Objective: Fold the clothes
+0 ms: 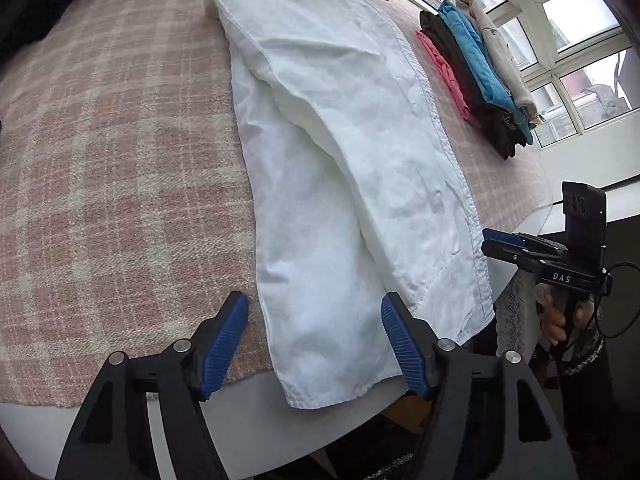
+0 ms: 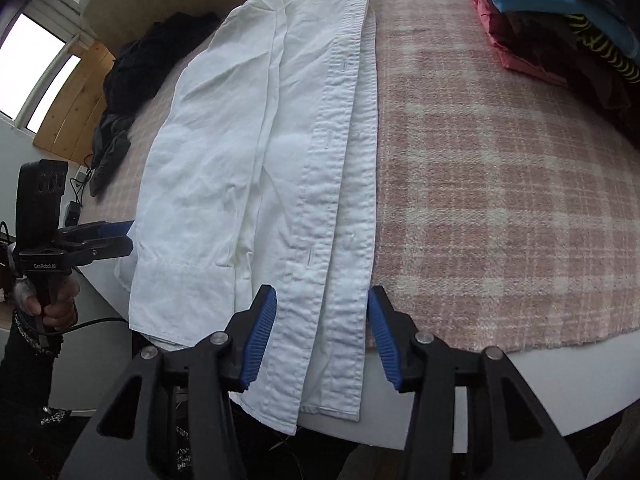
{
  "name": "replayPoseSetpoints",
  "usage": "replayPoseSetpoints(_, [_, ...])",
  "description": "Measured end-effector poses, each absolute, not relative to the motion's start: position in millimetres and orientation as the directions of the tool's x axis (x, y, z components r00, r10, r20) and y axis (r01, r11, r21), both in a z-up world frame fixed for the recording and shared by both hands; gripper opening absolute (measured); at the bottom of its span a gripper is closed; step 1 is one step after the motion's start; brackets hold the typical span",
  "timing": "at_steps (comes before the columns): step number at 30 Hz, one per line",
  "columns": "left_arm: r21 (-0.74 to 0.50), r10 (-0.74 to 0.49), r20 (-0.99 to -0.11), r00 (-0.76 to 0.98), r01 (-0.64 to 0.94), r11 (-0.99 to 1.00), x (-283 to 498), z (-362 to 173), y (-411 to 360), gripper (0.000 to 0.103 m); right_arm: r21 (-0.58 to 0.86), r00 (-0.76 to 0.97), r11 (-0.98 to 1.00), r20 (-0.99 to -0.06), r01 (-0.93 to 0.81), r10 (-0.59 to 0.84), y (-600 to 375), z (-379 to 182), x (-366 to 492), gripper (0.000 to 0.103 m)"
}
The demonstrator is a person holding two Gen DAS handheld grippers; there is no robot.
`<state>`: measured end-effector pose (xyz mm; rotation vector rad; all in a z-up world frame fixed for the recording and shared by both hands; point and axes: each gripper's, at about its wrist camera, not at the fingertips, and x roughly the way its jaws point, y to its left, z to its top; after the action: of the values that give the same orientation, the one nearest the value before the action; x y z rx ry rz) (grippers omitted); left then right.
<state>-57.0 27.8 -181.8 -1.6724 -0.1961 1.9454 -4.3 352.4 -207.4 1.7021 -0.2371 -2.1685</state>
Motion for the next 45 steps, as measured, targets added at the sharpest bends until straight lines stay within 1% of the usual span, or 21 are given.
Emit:
replayPoseSetpoints(1, [-0.450, 0.494, -0.868, -0.049, -0.342, -0.825, -54.1, -182.6, 33.2, 0.062, 0.321, -0.197, -0.921, -0.910, 0.222, -0.365, 344.8, -206.7, -1.2, 0.048])
replayPoseSetpoints(2, [-0.433, 0.482, -0.875, -0.048, -0.371, -0.822, -50.6, -182.5, 38.3, 0.049, 0.285, -0.198, -0.922, -0.919, 0.263, -0.340, 337.5, -205.1, 1.7, 0.046])
replayPoseSetpoints(4, [-0.439, 0.484, -0.875, -0.008, -0.410, -0.800, -45.1, -186.6, 46.1, 0.005, 0.252, -0.179, -0.912, -0.930, 0.324, -0.321, 327.2, -203.7, 4.9, 0.017])
replayPoseSetpoints(5, [-0.452, 0.493, -0.870, 0.008, -0.414, -0.790, -43.9, -188.4, 47.8, 0.003, 0.304, -0.133, -0.900, -0.924, 0.314, -0.359, 327.9, -205.6, 2.6, 0.005])
replayPoseSetpoints(9, [-0.533, 0.560, -0.827, 0.051, -0.391, -0.751, -47.8, -177.2, 42.3, 0.003, 0.487, -0.085, -0.841, -0.852, 0.236, -0.517, 347.5, -187.3, -12.6, 0.005])
replayPoseSetpoints(13, [-0.639, 0.672, -0.740, 0.020, -0.331, -0.694, -66.5, -133.6, 22.8, 0.003, 0.699, -0.128, -0.695, -0.683, 0.170, -0.719, 372.3, -142.0, -37.1, 0.004])
replayPoseSetpoints(18, [-0.690, 0.737, -0.665, -0.120, -0.278, -0.669, -136.9, -90.8, 18.1, 0.003, 0.832, -0.229, -0.546, -0.515, 0.099, -0.826, 398.0, -111.9, -125.0, 0.004])
replayPoseSetpoints(20, [-0.689, 0.723, -0.673, -0.157, -0.223, -0.690, -180.3, -97.3, 24.6, 0.006, 0.802, -0.256, -0.588, -0.550, 0.104, -0.795, 388.7, -114.2, -179.1, 0.008])
replayPoseSetpoints(23, [-0.613, 0.625, -0.762, -0.169, -0.123, -0.781, -247.2, -128.6, 35.5, 0.011, 0.666, -0.229, -0.744, -0.716, 0.059, -0.659, 381.8, -145.0, -258.8, 0.022])
replayPoseSetpoints(27, [-0.564, 0.557, -0.805, -0.204, -0.029, -0.825, -276.5, -139.0, 20.2, 0.014, 0.581, -0.303, -0.812, -0.764, 0.058, -0.569, 406.3, -142.5, -283.0, 0.025])
replayPoseSetpoints(29, [-0.526, 0.523, -0.805, -0.281, -0.071, -0.848, -267.0, -118.4, 12.4, 0.040, 0.497, -0.359, -0.858, -0.783, 0.130, -0.508, 407.0, -126.4, -272.5, 0.029])
replayPoseSetpoints(30, [-0.497, 0.499, -0.805, -0.320, -0.095, -0.863, -261.8, -107.4, 9.2, 0.044, 0.475, -0.377, -0.861, -0.775, 0.184, -0.508, 401.0, -118.7, -266.2, 0.029])
replayPoseSetpoints(32, [-0.452, 0.478, -0.807, -0.346, -0.157, -0.878, -256.4, -92.4, 8.7, 0.044, 0.444, -0.362, -0.846, -0.768, 0.295, -0.529, 385.8, -116.2, -254.9, 0.029])
replayPoseSetpoints(34, [-0.478, 0.527, -0.783, -0.331, -0.222, -0.850, -254.7, -90.5, 16.9, 0.044, 0.410, -0.338, -0.837, -0.779, 0.363, -0.528, 358.2, -129.7, -256.4, 0.029])
replayPoseSetpoints(37, [-0.508, 0.568, -0.791, -0.229, -0.271, -0.817, -273.6, -123.4, 44.5, 0.046, 0.417, -0.275, -0.829, -0.804, 0.371, -0.528, 331.9, -166.8, -269.6, 0.029])
replayPoseSetpoints(39, [-0.413, 0.454, -0.874, -0.172, -0.227, -0.882, -294.1, -159.7, 56.4, 0.038, 0.368, -0.227, -0.870, -0.863, 0.329, -0.451, 338.0, -192.4, -274.4, 0.029])
replayPoseSetpoints(40, [-0.408, 0.440, -0.884, -0.156, -0.201, -0.891, -300.7, -169.1, 54.8, 0.030, 0.352, -0.201, -0.884, -0.884, 0.309, -0.422, 345.3, -202.3, -275.8, 0.026])
replayPoseSetpoints(41, [-0.402, 0.427, -0.894, -0.138, -0.175, -0.899, -307.3, -178.4, 53.1, 0.026, 0.335, -0.175, -0.897, -0.902, 0.289, -0.394, 352.8, -211.8, -277.2, 0.017])
replayPoseSetpoints(43, [-0.392, 0.417, -0.892, -0.172, -0.162, -0.905, -316.5, -167.1, 49.8, 0.025, 0.350, -0.234, -0.905, -0.884, 0.243, -0.405, 374.9, -193.1, -286.2, 0.019])
replayPoseSetpoints(44, [-0.372, 0.405, -0.888, -0.218, -0.177, -0.911, -321.4, -152.5, 50.5, 0.030, 0.359, -0.264, -0.907, -0.873, 0.220, -0.409, 385.8, -183.8, -290.9, 0.022])
replayPoseSetpoints(45, [-0.365, 0.405, -0.879, -0.253, -0.191, -0.911, -328.3, -139.8, 52.6, 0.035, 0.386, -0.303, -0.898, -0.848, 0.208, -0.435, 390.4, -174.7, -302.9, 0.038])
